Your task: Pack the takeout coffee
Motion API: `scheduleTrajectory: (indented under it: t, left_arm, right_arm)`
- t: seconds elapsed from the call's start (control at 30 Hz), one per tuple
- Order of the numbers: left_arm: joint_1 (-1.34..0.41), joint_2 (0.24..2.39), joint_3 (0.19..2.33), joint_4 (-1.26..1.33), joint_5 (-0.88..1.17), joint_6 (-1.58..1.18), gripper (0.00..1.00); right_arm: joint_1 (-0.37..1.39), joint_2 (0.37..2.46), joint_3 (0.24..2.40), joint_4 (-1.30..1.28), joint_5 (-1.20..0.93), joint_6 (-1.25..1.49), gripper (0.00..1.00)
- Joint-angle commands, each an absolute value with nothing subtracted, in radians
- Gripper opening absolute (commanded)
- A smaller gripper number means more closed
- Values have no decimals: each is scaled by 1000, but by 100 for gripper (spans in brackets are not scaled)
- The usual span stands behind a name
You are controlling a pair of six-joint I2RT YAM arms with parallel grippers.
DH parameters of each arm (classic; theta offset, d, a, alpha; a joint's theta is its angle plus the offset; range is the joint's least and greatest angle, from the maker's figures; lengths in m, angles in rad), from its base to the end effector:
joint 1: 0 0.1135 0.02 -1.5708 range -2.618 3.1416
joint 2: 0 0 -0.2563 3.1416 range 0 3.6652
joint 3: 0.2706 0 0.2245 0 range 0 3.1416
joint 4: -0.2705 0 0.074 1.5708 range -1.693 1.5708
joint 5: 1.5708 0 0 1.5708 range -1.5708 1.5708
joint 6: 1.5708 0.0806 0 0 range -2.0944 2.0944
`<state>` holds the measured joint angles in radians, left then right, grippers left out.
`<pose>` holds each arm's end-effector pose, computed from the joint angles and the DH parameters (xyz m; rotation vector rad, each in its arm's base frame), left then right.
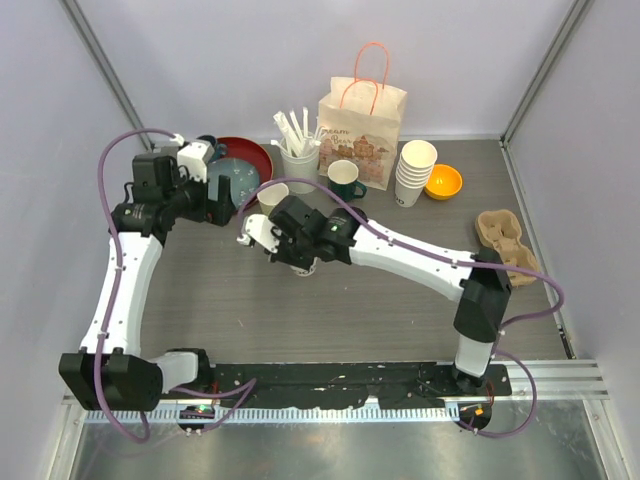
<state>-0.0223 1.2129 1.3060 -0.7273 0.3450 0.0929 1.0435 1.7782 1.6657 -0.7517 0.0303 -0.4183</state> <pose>0.2601 -0.0331 0.3446 0.3164 2.1591 -0.3397 0.2008 0.3400 0.2821 -1.6248 1.8329 0.2425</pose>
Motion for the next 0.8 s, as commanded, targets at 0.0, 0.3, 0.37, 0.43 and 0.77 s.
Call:
scheduleTrajectory:
  t: [0.0,0.3,0.37,0.43,0.77]
  left_arm:
    - [49,1169,1250,-704,307,146,100]
    - [103,1186,1230,-695,359,135,100]
    - [110,1192,1232,-695,365,133,100]
    - [113,1193,1233,-693,368,132,100]
    - [121,1192,1233,-695,390,132,100]
  right_arm:
    - [1045,1825,1677,-629,-29,-443,1]
    - [1057,1827,1514,-397,-14,-403,1]
    - [1055,1839,1513,-397,-21,-400,1]
    - [1057,1848,1512,-394,-31,-397,1]
    - [1054,1901,1557,-371,-18,-403,1]
